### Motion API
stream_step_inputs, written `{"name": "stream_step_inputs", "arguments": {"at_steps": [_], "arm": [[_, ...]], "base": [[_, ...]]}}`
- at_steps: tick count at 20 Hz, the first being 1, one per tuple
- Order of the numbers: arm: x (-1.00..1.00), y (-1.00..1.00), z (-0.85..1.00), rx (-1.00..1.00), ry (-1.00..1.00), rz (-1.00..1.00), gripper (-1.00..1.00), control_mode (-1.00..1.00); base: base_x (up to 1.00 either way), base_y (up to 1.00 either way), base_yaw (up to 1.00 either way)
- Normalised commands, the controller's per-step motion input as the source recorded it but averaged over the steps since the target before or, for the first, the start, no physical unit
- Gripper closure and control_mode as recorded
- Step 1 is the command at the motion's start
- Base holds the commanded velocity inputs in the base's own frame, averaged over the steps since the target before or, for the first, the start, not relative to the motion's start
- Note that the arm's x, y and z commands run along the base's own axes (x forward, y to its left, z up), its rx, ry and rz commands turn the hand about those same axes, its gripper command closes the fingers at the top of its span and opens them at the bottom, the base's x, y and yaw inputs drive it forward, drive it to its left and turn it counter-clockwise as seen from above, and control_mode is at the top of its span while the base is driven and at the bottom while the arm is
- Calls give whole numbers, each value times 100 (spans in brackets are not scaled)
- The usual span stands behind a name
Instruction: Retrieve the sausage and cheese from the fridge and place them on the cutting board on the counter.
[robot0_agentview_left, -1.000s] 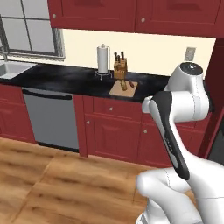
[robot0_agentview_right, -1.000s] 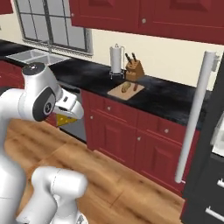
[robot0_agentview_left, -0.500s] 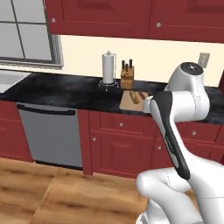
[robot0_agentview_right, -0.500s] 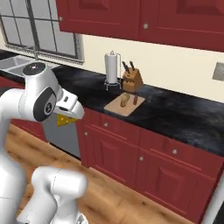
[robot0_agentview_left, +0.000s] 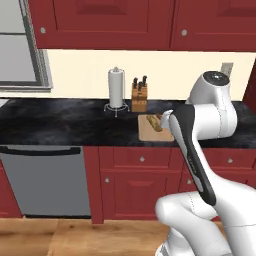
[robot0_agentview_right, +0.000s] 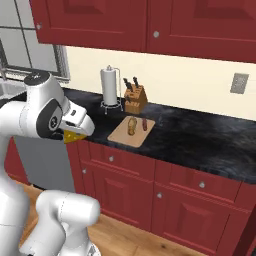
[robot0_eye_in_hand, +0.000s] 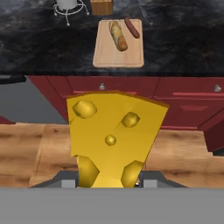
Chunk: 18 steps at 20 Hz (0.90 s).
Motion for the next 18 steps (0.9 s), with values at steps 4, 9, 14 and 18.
{"name": "stream_step_inputs", "arguments": {"at_steps": [4, 9, 14, 18], "arm": [[0, 0, 0, 0, 0, 0, 100, 100], [0, 0, 0, 0, 0, 0, 100, 100], [0, 0, 0, 0, 0, 0, 100, 100], [0, 0, 0, 0, 0, 0, 100, 100]], "base": [[53, 34, -54], [56, 46, -37], [52, 55, -19], [64, 41, -3]]}}
